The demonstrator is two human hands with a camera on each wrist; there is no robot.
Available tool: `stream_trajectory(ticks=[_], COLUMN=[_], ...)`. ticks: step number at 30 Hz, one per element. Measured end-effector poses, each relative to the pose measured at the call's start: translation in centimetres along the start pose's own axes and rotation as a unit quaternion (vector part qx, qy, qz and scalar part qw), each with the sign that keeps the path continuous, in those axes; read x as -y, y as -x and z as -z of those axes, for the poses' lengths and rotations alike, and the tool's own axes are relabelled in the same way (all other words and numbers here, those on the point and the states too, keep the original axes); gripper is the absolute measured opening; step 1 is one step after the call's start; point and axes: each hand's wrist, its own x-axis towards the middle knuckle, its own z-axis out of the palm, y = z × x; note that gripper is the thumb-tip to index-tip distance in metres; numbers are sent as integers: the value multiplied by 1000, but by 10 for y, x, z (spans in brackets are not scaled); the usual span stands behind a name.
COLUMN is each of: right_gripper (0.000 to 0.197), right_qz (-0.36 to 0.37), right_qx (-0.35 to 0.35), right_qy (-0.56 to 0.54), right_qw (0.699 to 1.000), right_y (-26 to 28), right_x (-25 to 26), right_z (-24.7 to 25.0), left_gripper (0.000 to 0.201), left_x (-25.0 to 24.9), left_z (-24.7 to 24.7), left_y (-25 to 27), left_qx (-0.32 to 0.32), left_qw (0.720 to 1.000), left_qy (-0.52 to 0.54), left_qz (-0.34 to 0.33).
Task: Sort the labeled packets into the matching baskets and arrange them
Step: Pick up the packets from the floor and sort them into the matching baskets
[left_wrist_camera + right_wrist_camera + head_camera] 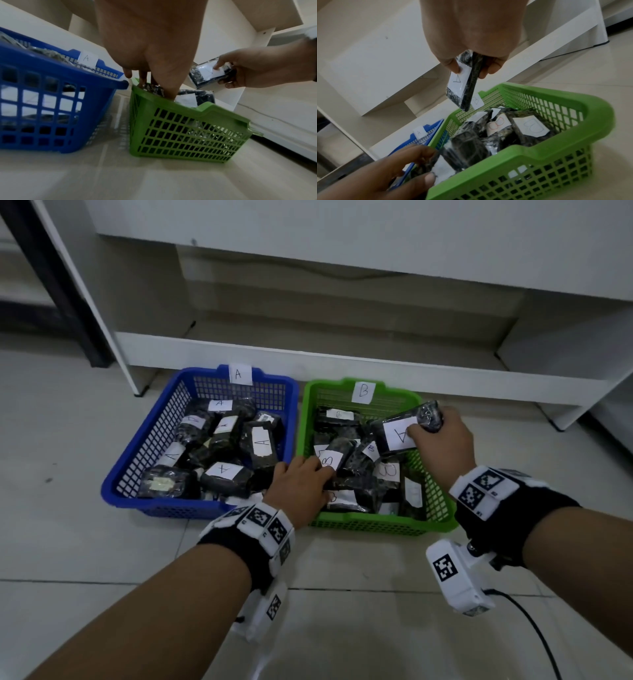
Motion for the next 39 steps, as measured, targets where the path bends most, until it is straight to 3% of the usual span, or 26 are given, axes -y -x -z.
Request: stream_trajectory(ticks=[4,7,12,15,17,19,21,23,26,28,30,32,34,35,39], right_gripper=[44,51,50,53,53,54,53,54,68,60,38,21,27,28,28], right_qz=[27,60,64,69,74,66,35,0,46,130,207,243,256,258,247], right_qx=[-4,0,27,65,85,115,174,224,189,151,165,214,256,263,264], right_qy=[-40,-63,-104,-113,-105,-97,-56,43,231,225,210,287,363,373,320], right_qw=[999,996,992,989,988,987,983,974,953,954,941,901,858,852,876], right_y=[7,8,12,25,35,46,55,64,74,78,80,82,88,91,91], right_x=[18,40,80,96,102,106,107,106,101,100,97,93,89,87,91], right_z=[-17,-38,-95,-141,-163,-185,-204,-221,-237,-242,-248,-252,-255,-254,-244], left_gripper=[43,42,30,35,49,57,63,63,55,49,43,38,31,29,29], left_x=[3,25,103,151,170,181,183,181,174,170,167,165,164,162,165], left_z=[10,22,41,40,35,27,15,1,-10,-13,-16,-17,-18,-19,-10], left_y=[3,19,62,97,117,135,149,156,156,151,144,138,135,135,134], left_qx=[4,-48,-130,-159,-156,-117,-52,-17,-50,-87,-123,-153,-178,-183,-144], left_qw=[1000,996,988,979,981,992,999,1000,998,993,984,976,971,971,978], left_qy=[28,78,36,21,18,21,0,-16,24,66,105,124,120,115,108], left_qz=[0,13,80,124,111,53,1,-1,33,50,71,90,100,102,107])
